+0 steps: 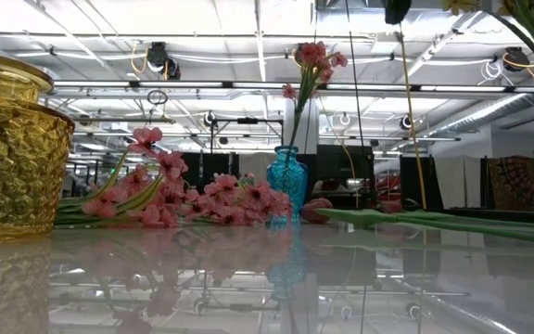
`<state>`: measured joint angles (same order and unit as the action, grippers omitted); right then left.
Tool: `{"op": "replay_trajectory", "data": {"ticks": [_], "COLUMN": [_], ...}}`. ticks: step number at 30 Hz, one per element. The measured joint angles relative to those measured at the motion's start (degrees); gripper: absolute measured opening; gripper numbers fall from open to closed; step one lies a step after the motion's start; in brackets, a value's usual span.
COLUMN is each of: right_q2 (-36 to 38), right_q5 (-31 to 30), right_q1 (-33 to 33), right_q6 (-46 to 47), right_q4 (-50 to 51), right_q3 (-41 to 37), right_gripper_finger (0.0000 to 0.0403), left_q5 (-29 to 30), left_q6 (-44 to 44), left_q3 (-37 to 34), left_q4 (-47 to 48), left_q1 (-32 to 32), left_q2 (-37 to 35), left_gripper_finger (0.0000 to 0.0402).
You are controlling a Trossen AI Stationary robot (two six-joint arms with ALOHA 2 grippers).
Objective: Sort flowers into vase by color
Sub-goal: Put the yellow flowers into the transparent vase
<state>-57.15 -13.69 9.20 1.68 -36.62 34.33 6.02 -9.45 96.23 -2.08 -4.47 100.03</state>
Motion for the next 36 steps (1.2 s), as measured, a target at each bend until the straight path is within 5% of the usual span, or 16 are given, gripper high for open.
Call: {"op": "replay_trajectory", "data": {"ticks": [7,12,26,36], "right_q2": [7.54,6.34,-4.2,-6.77], "right_q5": [0.31,5.25,6.77,8.56], "right_q1": [-2.86,-5.79,-6.23,-6.59], "right_q6": [5.19,6.38,3.88,3.05], "right_q4": [11.69,27.1,21.01,17.68], "right_q3": [0.49,6.58,10.86,10.86], "right_gripper_finger": [0.0213,0.0241,0.0239,0.0181], "left_q5": [-3.91,-11.93,-8.94,-8.72], "left_q6": [2.34,3.13,3.02,2.71], "left_q3": [0.09,0.03,0.02,0.02], "left_q4": [8.83,14.02,18.21,18.97], "left_q1": [3.08,4.51,4.61,4.44], "left_q2": [-3.65,-3.5,-3.54,-3.54], "left_gripper_finger": [0.0018,0.002,0.0021,0.0022]}}
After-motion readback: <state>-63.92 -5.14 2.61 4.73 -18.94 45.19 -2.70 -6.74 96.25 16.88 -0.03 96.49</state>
